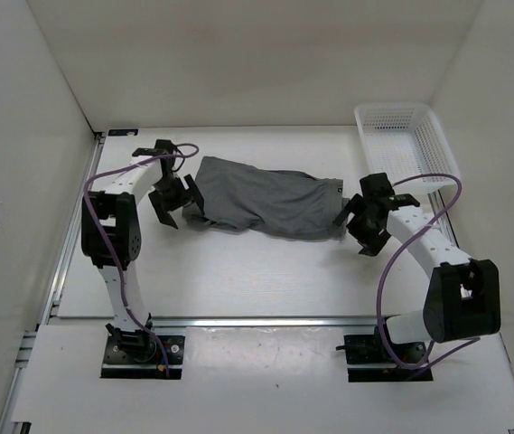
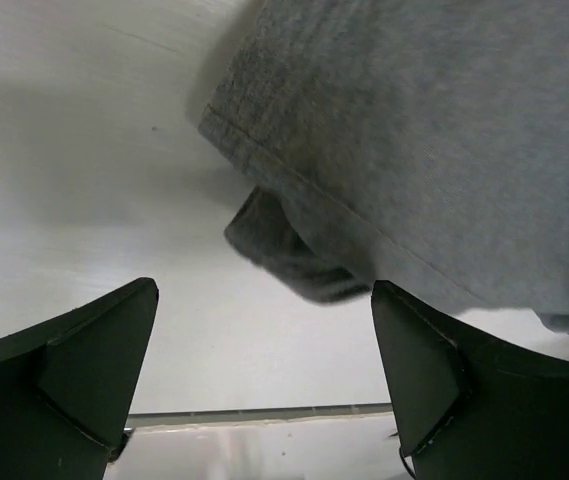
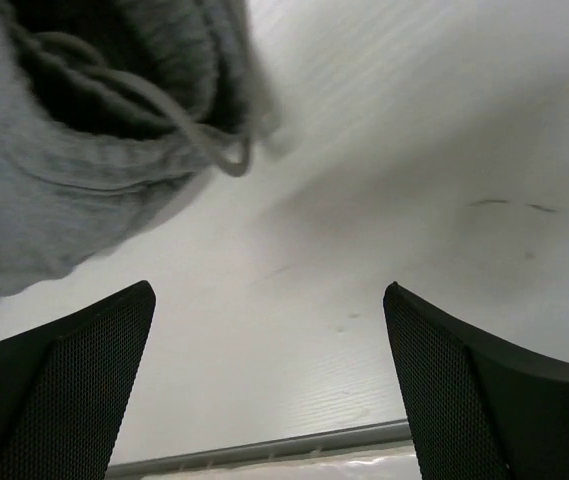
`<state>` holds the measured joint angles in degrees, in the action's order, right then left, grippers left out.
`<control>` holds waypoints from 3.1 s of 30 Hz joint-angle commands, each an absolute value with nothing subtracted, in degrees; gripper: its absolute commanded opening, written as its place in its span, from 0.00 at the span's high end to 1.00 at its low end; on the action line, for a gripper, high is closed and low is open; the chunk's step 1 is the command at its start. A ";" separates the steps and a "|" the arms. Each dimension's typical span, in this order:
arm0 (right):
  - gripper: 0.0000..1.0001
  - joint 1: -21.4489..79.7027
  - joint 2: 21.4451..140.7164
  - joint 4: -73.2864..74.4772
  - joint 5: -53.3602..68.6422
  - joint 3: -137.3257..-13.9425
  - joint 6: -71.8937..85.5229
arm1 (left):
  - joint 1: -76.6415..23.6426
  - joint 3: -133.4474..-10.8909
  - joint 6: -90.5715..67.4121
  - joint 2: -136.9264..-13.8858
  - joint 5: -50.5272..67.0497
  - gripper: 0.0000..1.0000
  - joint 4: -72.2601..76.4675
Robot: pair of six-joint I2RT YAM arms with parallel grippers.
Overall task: Fold and stack the shorts
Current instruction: Fold the shorts
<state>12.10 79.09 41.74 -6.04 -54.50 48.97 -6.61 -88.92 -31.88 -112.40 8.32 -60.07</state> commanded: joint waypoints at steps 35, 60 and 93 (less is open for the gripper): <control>1.00 10.11 102.05 35.06 0.00 -93.06 47.47 | 1.57 -134.63 -32.79 -123.41 5.19 0.90 -74.00; 0.96 13.18 76.55 34.36 -8.17 -55.55 45.71 | 0.79 -74.37 -30.76 -96.24 7.81 0.41 -59.24; 1.00 12.13 97.20 30.14 -0.26 -68.01 45.62 | 0.70 -86.81 -35.16 -109.51 6.95 0.90 -58.61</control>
